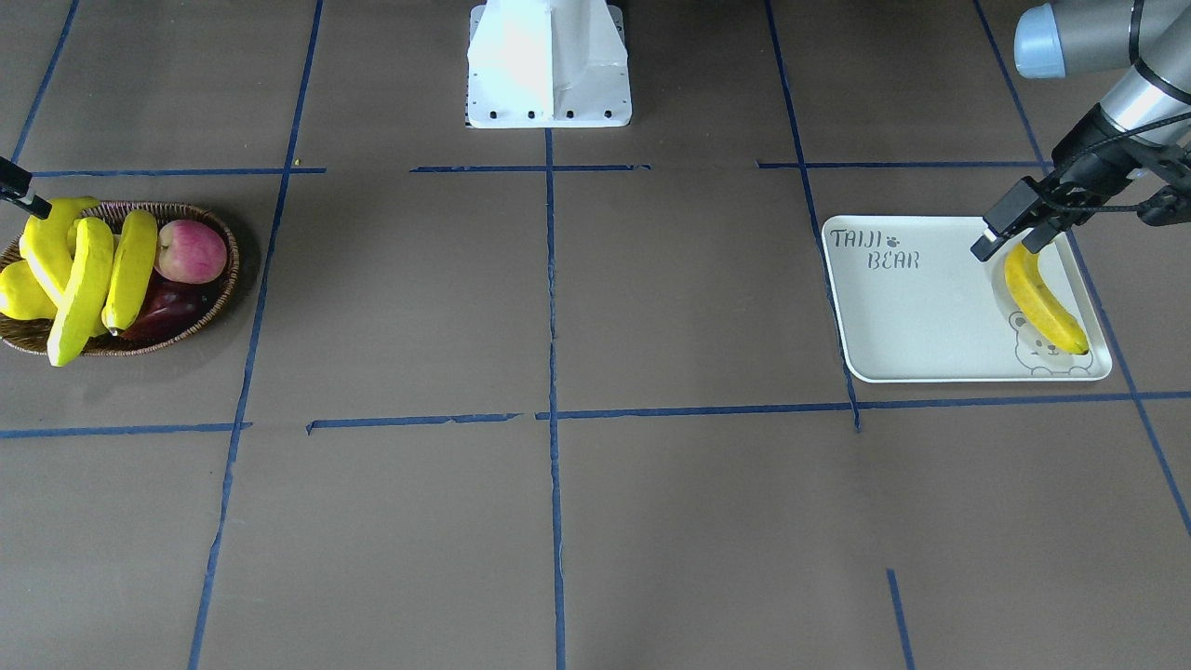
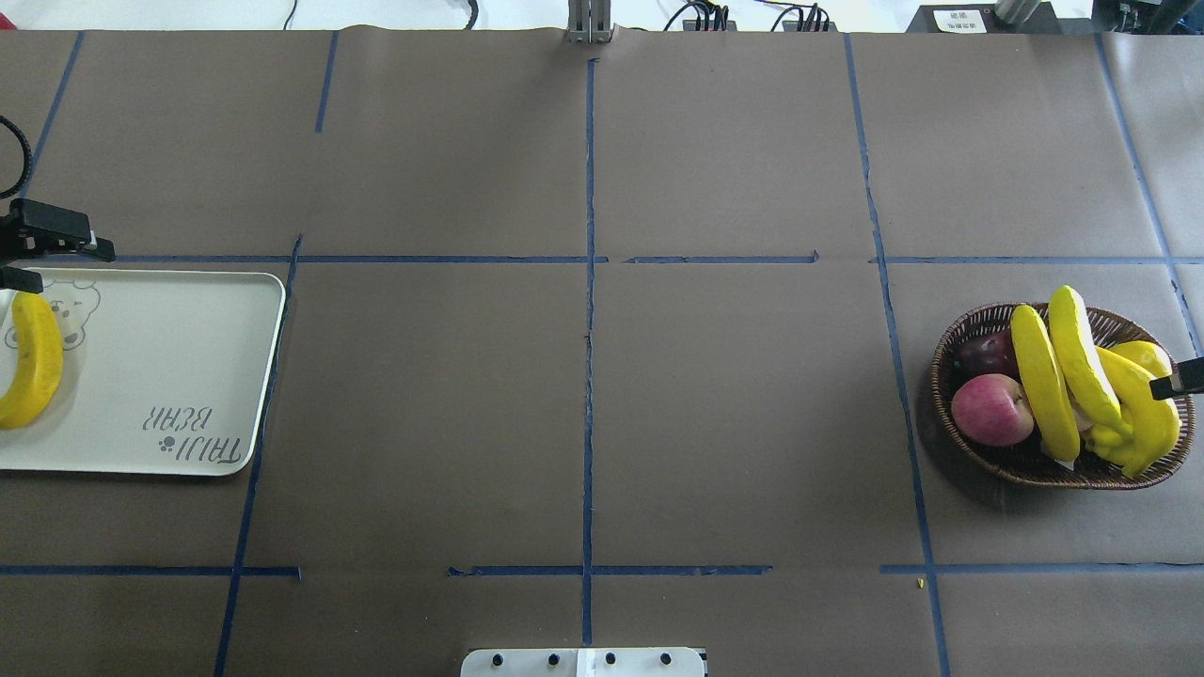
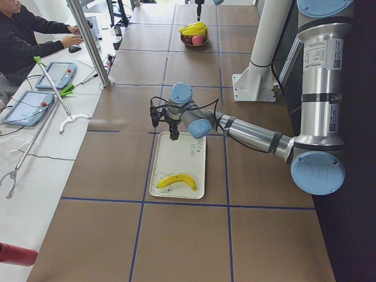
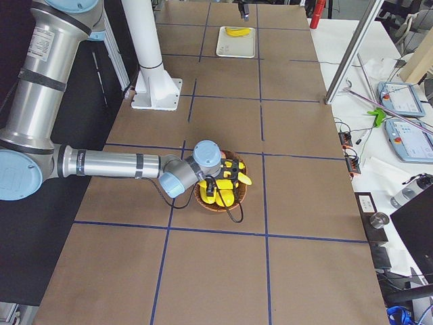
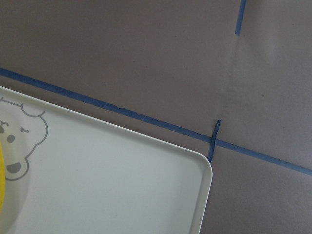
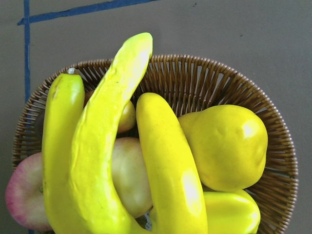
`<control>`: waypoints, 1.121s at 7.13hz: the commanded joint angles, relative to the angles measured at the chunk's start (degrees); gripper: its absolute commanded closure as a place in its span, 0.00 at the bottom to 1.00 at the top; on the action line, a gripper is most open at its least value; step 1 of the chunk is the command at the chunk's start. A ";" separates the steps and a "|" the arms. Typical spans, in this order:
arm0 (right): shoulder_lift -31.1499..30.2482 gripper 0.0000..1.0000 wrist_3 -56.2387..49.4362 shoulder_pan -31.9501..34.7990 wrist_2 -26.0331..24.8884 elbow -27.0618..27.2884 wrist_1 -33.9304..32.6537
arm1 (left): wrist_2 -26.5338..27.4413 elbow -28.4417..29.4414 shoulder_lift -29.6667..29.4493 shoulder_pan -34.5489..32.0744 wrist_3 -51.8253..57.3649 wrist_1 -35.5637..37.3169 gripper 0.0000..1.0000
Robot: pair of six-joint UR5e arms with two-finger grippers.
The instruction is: Transfer all bananas from basket to plate
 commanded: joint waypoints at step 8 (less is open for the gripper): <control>1.22 0.19 0.08 -2.44 0.38 -2.23 -0.03 | -0.09 0.45 -1.28 0.12 0.00 0.70 0.01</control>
